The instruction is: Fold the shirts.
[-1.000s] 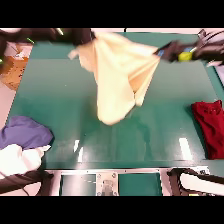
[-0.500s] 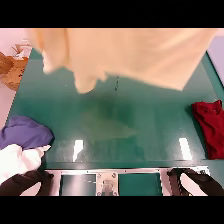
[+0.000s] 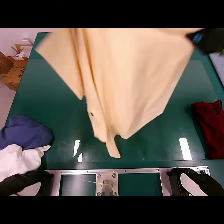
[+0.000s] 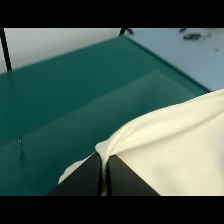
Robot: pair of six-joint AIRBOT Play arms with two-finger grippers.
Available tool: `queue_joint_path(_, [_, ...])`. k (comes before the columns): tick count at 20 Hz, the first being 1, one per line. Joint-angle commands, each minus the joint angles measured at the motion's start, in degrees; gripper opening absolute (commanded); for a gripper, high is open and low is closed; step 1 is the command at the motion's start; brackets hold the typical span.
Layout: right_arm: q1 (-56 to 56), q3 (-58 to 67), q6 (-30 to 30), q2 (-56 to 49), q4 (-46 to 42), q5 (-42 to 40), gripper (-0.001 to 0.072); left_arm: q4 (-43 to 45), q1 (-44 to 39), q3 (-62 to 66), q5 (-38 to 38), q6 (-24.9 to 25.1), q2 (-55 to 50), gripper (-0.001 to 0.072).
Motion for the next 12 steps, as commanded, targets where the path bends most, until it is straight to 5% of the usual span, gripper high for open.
queue_joint_path(1, [1.8, -20.0, -2.2, -3.0, 0.2, -12.8, 0.0013, -1.4, 0.0, -3.6, 0.1, 2.0, -13.5, 0.0027])
queue_joint_path(6, [4.2, -29.8, -2.2, -20.0, 0.3, -30.2, 0.0014, -9.0, 0.1, -3.6, 5.6, 1.7, -31.5, 0.0029])
queue_joint_path(7, [3.8, -28.7, -2.2, -23.7, 0.3, -30.4, 0.0014, -8.8, 0.1, -3.6, 6.1, 0.4, -32.5, 0.0110])
queue_joint_path(8, [3.3, -27.4, -2.2, -26.5, 0.3, -30.3, 0.0021, -8.3, 0.2, -3.6, 6.0, -0.4, -32.7, 0.0479])
queue_joint_path(9, [2.6, -26.1, -2.2, -28.4, 0.3, -30.3, 0.0116, -8.0, 0.6, -3.1, 4.6, -1.4, -32.6, 0.0652])
queue_joint_path(10, [1.4, -24.7, -2.2, -29.3, 0.3, -29.2, 0.0249, -8.0, 1.7, -1.6, 1.1, -1.7, -32.6, 0.0647])
queue_joint_path(12, [-1.8, -21.8, -2.2, -29.0, 0.0, -24.5, 0.0298, -6.6, 5.1, 2.6, -9.7, -4.6, -32.6, 0.0646])
